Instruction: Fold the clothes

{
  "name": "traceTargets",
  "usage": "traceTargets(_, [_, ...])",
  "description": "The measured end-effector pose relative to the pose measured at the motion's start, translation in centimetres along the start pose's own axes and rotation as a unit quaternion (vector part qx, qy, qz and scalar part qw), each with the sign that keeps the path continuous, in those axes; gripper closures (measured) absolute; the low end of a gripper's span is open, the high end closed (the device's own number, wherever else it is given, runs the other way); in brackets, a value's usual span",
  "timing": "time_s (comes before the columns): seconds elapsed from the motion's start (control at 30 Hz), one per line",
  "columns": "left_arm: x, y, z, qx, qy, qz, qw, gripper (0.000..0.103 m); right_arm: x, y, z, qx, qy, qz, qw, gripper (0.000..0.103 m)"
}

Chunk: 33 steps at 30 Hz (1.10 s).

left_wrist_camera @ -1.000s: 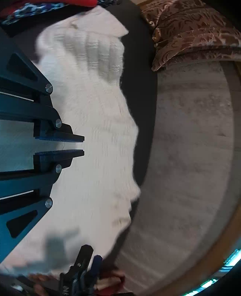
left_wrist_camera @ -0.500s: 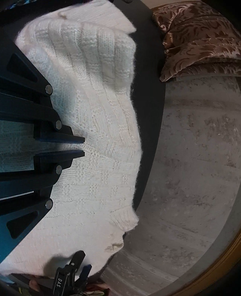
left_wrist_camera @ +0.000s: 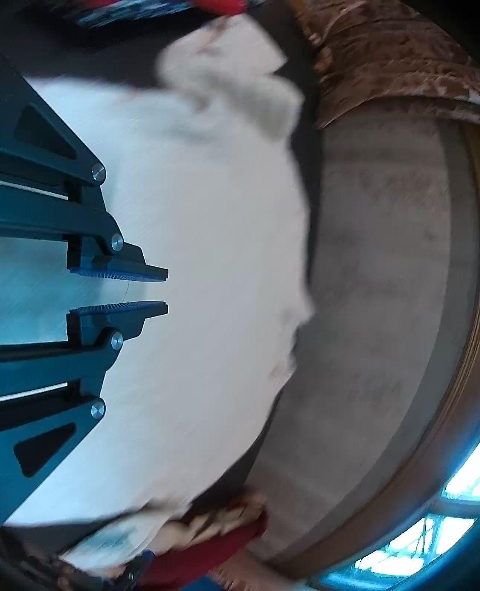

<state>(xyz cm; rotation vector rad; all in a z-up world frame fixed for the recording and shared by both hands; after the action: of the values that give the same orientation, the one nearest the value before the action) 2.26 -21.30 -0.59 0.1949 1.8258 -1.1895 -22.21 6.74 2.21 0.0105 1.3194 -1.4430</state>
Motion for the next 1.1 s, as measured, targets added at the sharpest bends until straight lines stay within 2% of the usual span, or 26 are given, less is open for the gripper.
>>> traceTargets(0.1, [-1.4,3.3,-2.0,0.013,0.025,0.014,0.9995,0.093,-7.9,4.1,-4.9,0.066,0.065,-0.024,0.995,0.002])
traceTargets(0.17, [-2.0,5.1,-3.2,0.022,0.033,0.02,0.999,0.092,-12.5,6.7,-7.5,0.114,0.103,-0.056,0.986,0.002])
traceTargets(0.27, [-1.9,7.1,-4.3,0.042,0.029,0.035,0.9981,0.092,-16.4,9.9,-9.9,0.149,0.143,-0.061,0.977,0.003])
traceTargets(0.3, [-1.8,7.6,-4.5,0.048,0.024,0.034,0.998,0.09,-16.8,10.5,-10.0,0.15,0.142,-0.058,0.977,0.004])
traceTargets(0.4, [-2.0,7.8,-4.2,0.042,0.026,0.031,0.9983,0.087,-16.2,11.5,-10.1,0.137,0.137,-0.032,0.98,0.023])
traceTargets(0.47, [-1.9,7.9,-3.7,0.032,0.036,0.035,0.9982,0.086,-15.3,11.6,-10.1,0.125,0.149,-0.027,0.981,0.043])
traceTargets(0.57, [-1.6,7.9,-2.6,0.003,0.065,0.037,0.9972,0.085,-13.5,12.0,-10.5,0.131,0.17,-0.015,0.977,0.044])
traceTargets(0.7, [-1.9,8.2,-2.5,0.005,0.064,0.025,0.9976,0.085,-12.1,12.1,-10.0,0.094,0.205,0.008,0.974,0.046])
traceTargets(0.73, [-2.0,8.3,-2.5,0.005,0.063,0.022,0.9977,0.085,-12.1,12.2,-9.8,0.091,0.208,0.012,0.974,0.053])
traceTargets(0.77, [-2.0,8.4,-2.5,0.006,0.063,0.019,0.9978,0.085,-12.3,12.1,-9.8,0.093,0.21,0.014,0.973,0.069])
traceTargets(0.8, [-2.1,8.5,-2.5,0.007,0.062,0.016,0.9979,0.085,-12.6,12.1,-9.9,0.097,0.212,0.014,0.972,0.079])
traceTargets(0.87, [-2.1,8.4,-2.4,0.004,0.065,0.015,0.9978,0.085,-13.4,11.8,-10.1,0.11,0.209,0.008,0.972,0.091])
traceTargets(0.93, [-1.9,8.2,-2.4,0.0,0.069,0.017,0.9975,0.085,-14.6,10.9,-9.9,0.129,0.198,-0.015,0.972,0.096])
traceTargets(1.1, [-1.6,8.0,-2.1,-0.001,0.077,0.013,0.9969,0.085,-17.4,6.8,-10.0,0.164,0.153,-0.077,0.971,0.096])
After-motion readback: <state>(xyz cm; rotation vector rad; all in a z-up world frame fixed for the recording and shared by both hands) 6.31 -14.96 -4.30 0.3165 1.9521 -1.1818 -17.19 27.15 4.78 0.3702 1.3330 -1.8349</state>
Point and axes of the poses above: each gripper's, at about its wrist camera, not at the fingertips, and x roughly the way its jaws point, z to its left, y to its underside, the point moved 3 cm from there along x, roughly the way its jaws point, and after that the axes turned 12 degrees about -y, right-handed, at the moved point
